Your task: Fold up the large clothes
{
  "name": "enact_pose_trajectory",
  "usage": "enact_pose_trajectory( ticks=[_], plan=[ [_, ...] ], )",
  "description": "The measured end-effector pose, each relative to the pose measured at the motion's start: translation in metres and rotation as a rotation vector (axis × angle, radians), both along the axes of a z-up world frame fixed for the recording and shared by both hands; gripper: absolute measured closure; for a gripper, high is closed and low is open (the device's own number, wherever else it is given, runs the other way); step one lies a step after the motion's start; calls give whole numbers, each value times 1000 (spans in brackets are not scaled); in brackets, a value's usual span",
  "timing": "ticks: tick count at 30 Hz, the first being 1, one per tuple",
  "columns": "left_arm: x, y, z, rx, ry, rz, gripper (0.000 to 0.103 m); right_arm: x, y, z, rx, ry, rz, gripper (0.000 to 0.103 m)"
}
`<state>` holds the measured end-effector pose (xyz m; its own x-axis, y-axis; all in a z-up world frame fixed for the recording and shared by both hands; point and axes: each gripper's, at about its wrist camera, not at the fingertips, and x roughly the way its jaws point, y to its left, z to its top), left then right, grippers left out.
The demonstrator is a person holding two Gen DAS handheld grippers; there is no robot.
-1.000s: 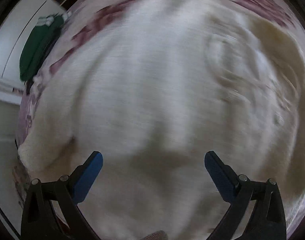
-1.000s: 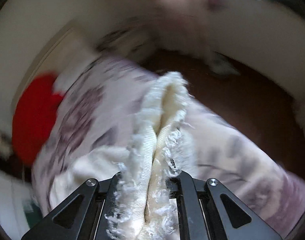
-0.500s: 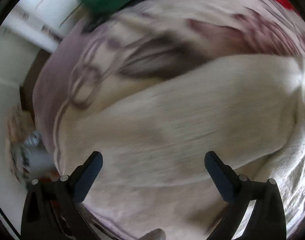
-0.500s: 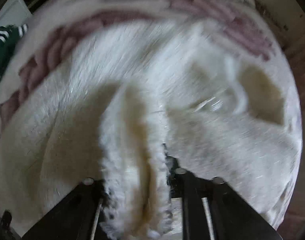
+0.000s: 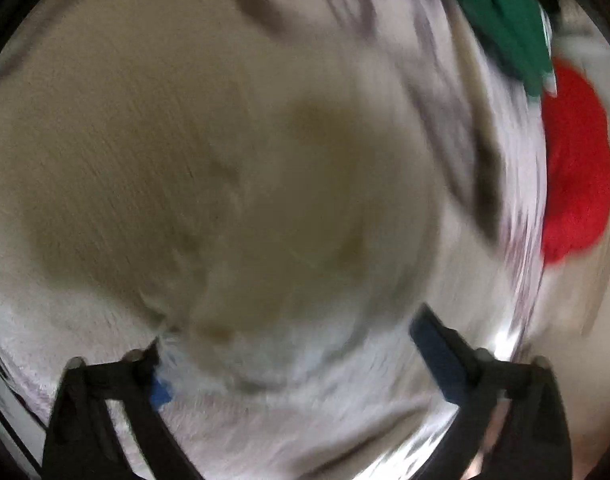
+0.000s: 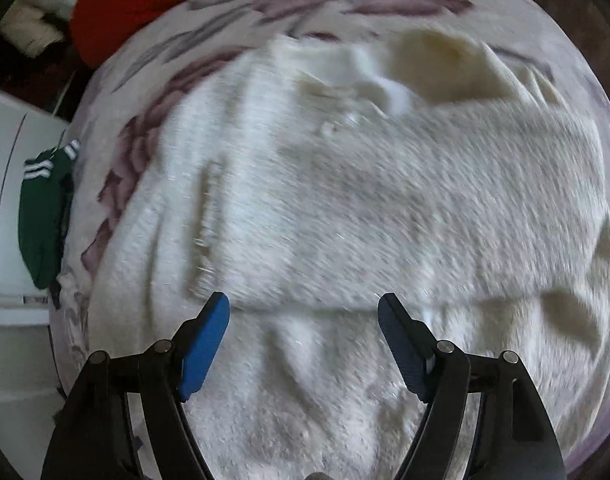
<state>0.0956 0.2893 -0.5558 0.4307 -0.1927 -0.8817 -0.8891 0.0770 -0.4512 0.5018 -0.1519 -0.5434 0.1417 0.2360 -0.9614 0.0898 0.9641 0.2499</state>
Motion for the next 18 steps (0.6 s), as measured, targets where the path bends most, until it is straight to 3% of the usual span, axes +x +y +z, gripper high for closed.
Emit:
enact_pose_trajectory(
  ticks=[1, 2, 3, 7, 10, 15, 18],
  plan=[
    [1, 7, 4, 35, 12, 21, 40, -1, -4, 0, -20, -3, -10, 25],
    [5, 13, 12, 79, 22, 27, 76, 2, 0, -2, -42, -11, -11, 25],
    [12, 19, 19, 106, 28, 21, 87, -1, 4, 5, -64, -23, -4, 25],
    [38, 40, 52, 245, 34, -9, 90, 10, 26, 4, -118, -51, 52, 25],
    [60, 73, 77, 339, -17, -53, 90, 21, 56, -4, -135, -55, 112, 25],
    [93, 107, 85, 366, -59, -94, 90, 31, 94, -40, -133, 25, 172, 25],
    [107, 100, 99, 406, -58, -155, 90, 35, 89, -45, -131, 45, 117, 25]
  ],
)
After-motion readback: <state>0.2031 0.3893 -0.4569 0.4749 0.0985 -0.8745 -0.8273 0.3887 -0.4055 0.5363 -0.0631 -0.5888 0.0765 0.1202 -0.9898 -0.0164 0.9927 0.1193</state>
